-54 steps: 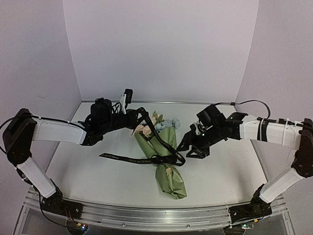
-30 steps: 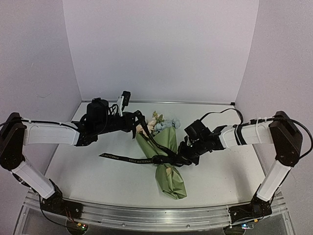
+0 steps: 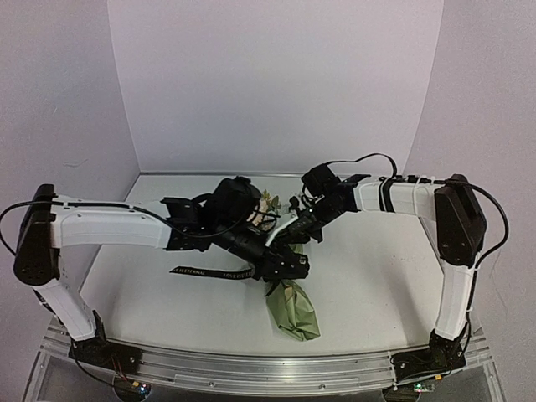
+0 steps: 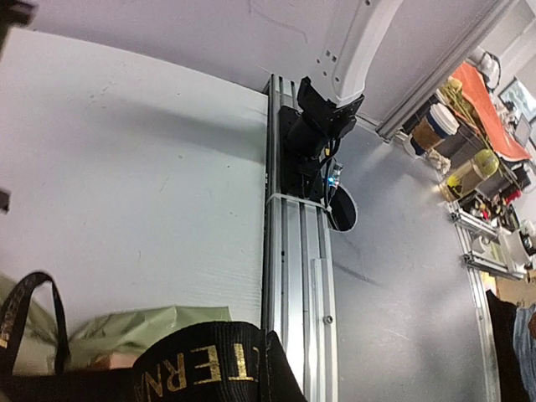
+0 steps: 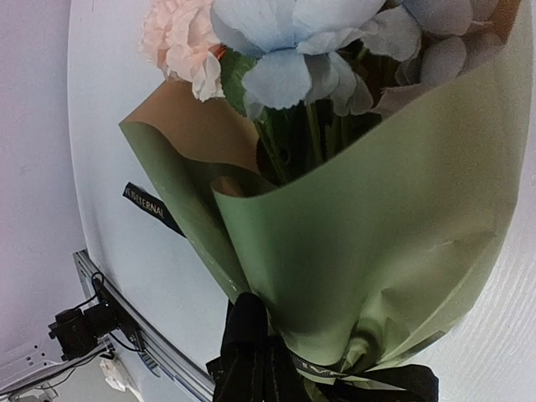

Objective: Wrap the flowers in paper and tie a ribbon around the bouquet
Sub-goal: Cross the half-tied ribbon over the folded bouquet.

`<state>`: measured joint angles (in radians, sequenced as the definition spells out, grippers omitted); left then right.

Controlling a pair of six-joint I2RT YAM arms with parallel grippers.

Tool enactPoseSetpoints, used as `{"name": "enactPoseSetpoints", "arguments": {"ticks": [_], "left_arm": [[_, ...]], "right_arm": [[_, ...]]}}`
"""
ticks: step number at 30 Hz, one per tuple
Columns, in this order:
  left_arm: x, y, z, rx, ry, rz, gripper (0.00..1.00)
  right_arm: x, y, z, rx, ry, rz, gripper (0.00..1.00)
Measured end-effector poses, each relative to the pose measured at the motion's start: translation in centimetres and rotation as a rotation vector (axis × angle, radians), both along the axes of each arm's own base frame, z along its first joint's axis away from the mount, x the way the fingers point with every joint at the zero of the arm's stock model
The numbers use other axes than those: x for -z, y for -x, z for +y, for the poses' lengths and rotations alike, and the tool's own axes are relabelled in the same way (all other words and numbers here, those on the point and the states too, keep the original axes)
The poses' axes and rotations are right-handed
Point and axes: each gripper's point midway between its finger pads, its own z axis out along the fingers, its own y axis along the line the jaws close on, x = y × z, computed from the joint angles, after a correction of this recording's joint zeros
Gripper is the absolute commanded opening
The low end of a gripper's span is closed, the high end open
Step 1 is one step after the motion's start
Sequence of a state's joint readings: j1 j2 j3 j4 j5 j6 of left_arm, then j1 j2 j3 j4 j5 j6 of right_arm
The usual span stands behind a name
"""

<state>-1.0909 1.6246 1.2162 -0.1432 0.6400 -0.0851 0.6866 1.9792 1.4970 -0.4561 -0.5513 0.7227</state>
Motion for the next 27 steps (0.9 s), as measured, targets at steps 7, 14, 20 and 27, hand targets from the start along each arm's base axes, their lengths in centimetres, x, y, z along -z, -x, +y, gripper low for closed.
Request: {"name": "enactPoseSetpoints", "arguments": {"ticks": [7, 14, 20, 27], "left_arm": [[3.9, 0.8, -7.3, 0.138, -0.068, -0.042, 0.03], [8.8, -0.4, -9.4, 0.069, -0.163, -0.034, 0.07], [7.7, -2.1, -11.2, -0.022, -0.118, -0.028, 0.34], [3.8, -1.3, -13.3, 0.018, -0.004, -0.036, 0.64]], "right_arm": [[-0.8, 0.4, 0.4, -0.054, -0.023, 0.006, 0.0], [-0.6, 0.6, 0.5, -0.083, -0.028, 0.021, 0.0], [-0.3, 0.9, 0.5, -0.101, -0.026, 0.036, 0.0], [-0.1, 0.8, 0.8, -0.112, -0.025, 0.044, 0.0]]}}
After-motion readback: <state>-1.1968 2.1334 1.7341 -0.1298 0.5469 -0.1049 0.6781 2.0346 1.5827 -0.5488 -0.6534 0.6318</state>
